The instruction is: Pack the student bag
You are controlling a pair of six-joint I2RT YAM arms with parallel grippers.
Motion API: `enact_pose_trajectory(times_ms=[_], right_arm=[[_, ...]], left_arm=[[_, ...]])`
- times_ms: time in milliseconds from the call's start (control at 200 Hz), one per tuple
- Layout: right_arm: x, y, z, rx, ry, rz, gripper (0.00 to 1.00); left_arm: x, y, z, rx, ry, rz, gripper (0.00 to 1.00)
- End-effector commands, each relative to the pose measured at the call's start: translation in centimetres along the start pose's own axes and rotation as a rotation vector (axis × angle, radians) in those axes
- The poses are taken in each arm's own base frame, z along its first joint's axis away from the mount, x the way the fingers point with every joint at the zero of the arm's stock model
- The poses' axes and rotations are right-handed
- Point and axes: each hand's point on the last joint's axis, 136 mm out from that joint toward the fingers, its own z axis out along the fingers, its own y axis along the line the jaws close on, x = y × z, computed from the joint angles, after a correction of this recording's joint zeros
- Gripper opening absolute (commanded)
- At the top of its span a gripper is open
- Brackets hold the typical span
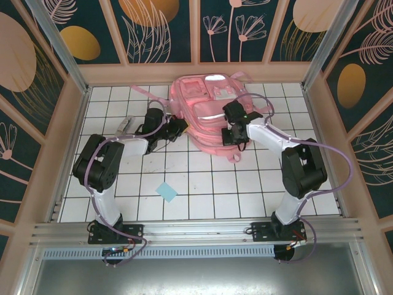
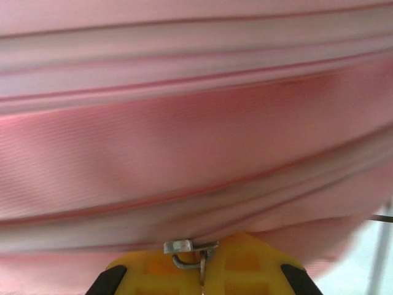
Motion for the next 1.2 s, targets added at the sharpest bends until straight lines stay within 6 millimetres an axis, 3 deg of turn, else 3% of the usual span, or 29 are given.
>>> enact_pose_trajectory(times_ms=[0, 105, 120, 210, 320, 400, 475, 540, 600, 675, 840, 975, 1030, 1081, 1196], right_arm=[[2.2, -6.9, -0.5, 0.307, 0.111, -0.023, 0.0], [2.5, -5.7, 0.1, 0.261, 0.138, -0.027, 0.0], [2.7, -5.3, 0.2, 0.238, 0.147, -0.029, 0.0], [3.7, -0.2, 0.4, 0.001, 0.176, -0.051, 0.0], [4.4, 6.9, -1.1, -0.333, 0.177, -0.075, 0.0], [3.8, 11.3, -2.7, -0.563, 0.14, -0.061, 0.0], [2.5, 14.0, -3.7, -0.734, 0.098, -0.03, 0.0], [1.4, 16.5, -4.3, -0.814, 0.051, -0.048, 0.0], [-0.3, 17.8, -4.2, -0.838, -0.002, -0.054, 0.0], [-2.5, 18.7, -3.6, -0.826, -0.053, -0.049, 0.0], [-6.3, 20.0, -2.4, -0.825, -0.113, -0.02, 0.0], [-8.0, 21.3, -3.9, -0.896, -0.151, -0.014, 0.0], [-8.1, 21.7, -4.7, -0.935, -0.156, -0.015, 0.0], [-7.8, 22.0, -5.5, -0.97, -0.154, -0.017, 0.0], [-6.8, 22.0, -6.5, -1.008, -0.139, -0.01, 0.0]], left_arm=[[-4.3, -0.9, -2.1, 0.005, -0.16, 0.05, 0.0], [-4.5, 0.5, -1.5, -0.022, -0.156, 0.043, 0.0], [-5.1, -0.3, -1.3, -0.007, -0.164, 0.052, 0.0], [-6.5, 0.1, -0.1, -0.021, -0.172, 0.062, 0.0], [-8.2, -0.7, 1.8, 0.002, -0.18, 0.082, 0.0], [-9.4, -1.7, 3.0, 0.022, -0.182, 0.101, 0.0], [-10.3, -2.5, 4.0, 0.023, -0.17, 0.12, 0.0], [-10.9, -3.2, 4.3, -0.006, -0.159, 0.147, 0.41], [-11.6, -3.7, 3.9, -0.059, -0.163, 0.191, 0.76], [-12.2, -4.4, 2.4, -0.117, -0.181, 0.245, 0.98], [-11.7, -3.6, -2.3, -0.213, -0.249, 0.259, 0.99], [-9.4, -2.7, -5.2, -0.223, -0.259, 0.219, 0.99], [-8.3, -2.2, -5.6, -0.185, -0.255, 0.172, 0.99], [-7.1, -1.1, -5.3, -0.154, -0.232, 0.11, 0.99], [-5.4, -0.6, -4.6, -0.103, -0.197, 0.043, 0.97]])
